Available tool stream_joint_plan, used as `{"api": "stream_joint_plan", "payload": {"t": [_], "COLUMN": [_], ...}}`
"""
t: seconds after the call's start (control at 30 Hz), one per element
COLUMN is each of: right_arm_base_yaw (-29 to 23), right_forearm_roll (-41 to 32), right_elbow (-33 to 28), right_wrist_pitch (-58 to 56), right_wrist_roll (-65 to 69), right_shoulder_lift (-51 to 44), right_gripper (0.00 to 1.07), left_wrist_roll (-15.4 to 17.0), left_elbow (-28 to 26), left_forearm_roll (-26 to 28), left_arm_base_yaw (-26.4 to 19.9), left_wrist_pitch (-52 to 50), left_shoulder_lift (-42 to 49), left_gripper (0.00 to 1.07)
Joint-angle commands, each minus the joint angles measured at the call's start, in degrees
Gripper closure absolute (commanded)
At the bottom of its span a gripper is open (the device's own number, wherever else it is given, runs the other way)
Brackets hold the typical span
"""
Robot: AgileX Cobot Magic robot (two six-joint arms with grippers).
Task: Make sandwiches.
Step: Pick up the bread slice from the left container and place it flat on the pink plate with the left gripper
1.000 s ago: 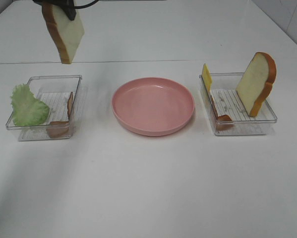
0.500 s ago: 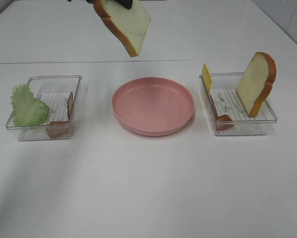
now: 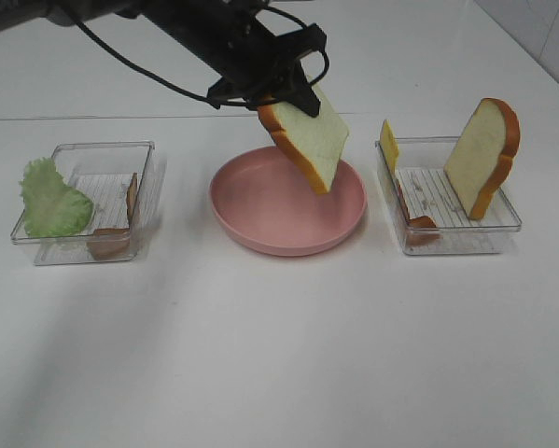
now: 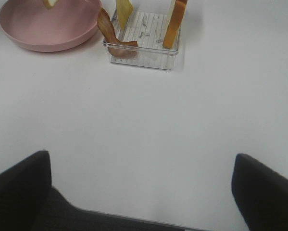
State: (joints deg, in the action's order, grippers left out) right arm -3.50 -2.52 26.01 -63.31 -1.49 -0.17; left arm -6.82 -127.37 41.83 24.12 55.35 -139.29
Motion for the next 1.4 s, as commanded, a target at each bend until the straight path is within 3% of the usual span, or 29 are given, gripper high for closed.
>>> {"api": "stream_joint_plan", "payload": {"t": [0.03, 0.13, 0.23, 0.33, 0.8, 0.83, 0.87, 0.9, 0.93, 0.97, 1.0, 1.03, 1.07, 1.1, 1.4], "right_arm_base_yaw": [0.2, 0.2, 0.2, 0.2, 0.2, 0.2, 0.2, 0.2, 0.2, 0.2, 0.2, 0.2, 0.2, 0.2, 0.2], "right_forearm_roll": [-0.2, -0.2, -0.2, -0.2, -0.2, -0.2, -0.2, -0.2, -0.2, -0.2, -0.2, -0.2, -0.2, -0.2, -0.2], "right_elbow": [0.3, 0.3, 0.3, 0.3, 0.3, 0.3, 0.3, 0.3, 0.3, 0.3, 0.3, 0.3, 0.3, 0.3, 0.3], "right_wrist_pitch": [-0.2, -0.2, -0.2, -0.2, -0.2, -0.2, -0.2, -0.2, -0.2, -0.2, -0.2, -0.2, -0.2, -0.2, -0.2], "right_wrist_roll": [-0.1, -0.1, -0.1, -0.1, -0.1, -0.1, -0.1, -0.1, -0.1, -0.1, -0.1, -0.1, -0.1, -0.1, -0.1], "right_shoulder_lift": [-2.1, -2.1, -2.1, -2.1, -2.1, -2.1, -2.1, -2.1, -2.1, -2.1, -2.1, -2.1, -2.1, -2.1, -2.1], "right_gripper": [0.09, 0.09, 0.09, 0.09, 0.09, 0.09, 0.09, 0.09, 0.09, 0.09, 0.09, 0.09, 0.09, 0.09, 0.09], "left_wrist_roll": [0.5, 1.5, 6.3, 8.3, 8.4, 8.4, 8.4, 8.4, 8.3, 8.3, 8.1, 8.1, 8.1, 8.0, 9.2], "left_elbow": [-0.3, -0.3, -0.3, -0.3, -0.3, -0.3, -0.3, -0.3, -0.3, -0.3, -0.3, -0.3, -0.3, -0.3, -1.0], "left_forearm_roll": [1.3, 1.9, 2.5, 2.4, 2.0, 1.4, 1.4, 0.7, 0.0, 0.0, -0.1, -0.1, -0.2, -0.2, -2.6], "left_arm_base_yaw": [1.0, 1.3, 1.3, 1.3, 1.3, 1.3, 1.3, 1.3, 1.3, 1.3, 1.3, 1.3, 1.3, 1.3, 1.3], "left_wrist_pitch": [-2.2, -3.9, -5.5, -5.9, -6.5, -6.3, -6.3, -6.0, -6.0, -6.0, -6.0, -6.0, -5.8, -5.8, -1.9], "left_shoulder_lift": [-1.5, -3.7, -6.0, -7.6, -8.9, -8.9, -8.9, -8.9, -8.9, -8.9, -8.9, -8.9, -8.9, -8.9, -8.8], "left_gripper": [1.07, 1.07, 1.07, 1.07, 1.06, 0.98, 0.98, 0.84, 0.60, 0.60, 0.48, 0.48, 0.18, 0.04, 0.05]}}
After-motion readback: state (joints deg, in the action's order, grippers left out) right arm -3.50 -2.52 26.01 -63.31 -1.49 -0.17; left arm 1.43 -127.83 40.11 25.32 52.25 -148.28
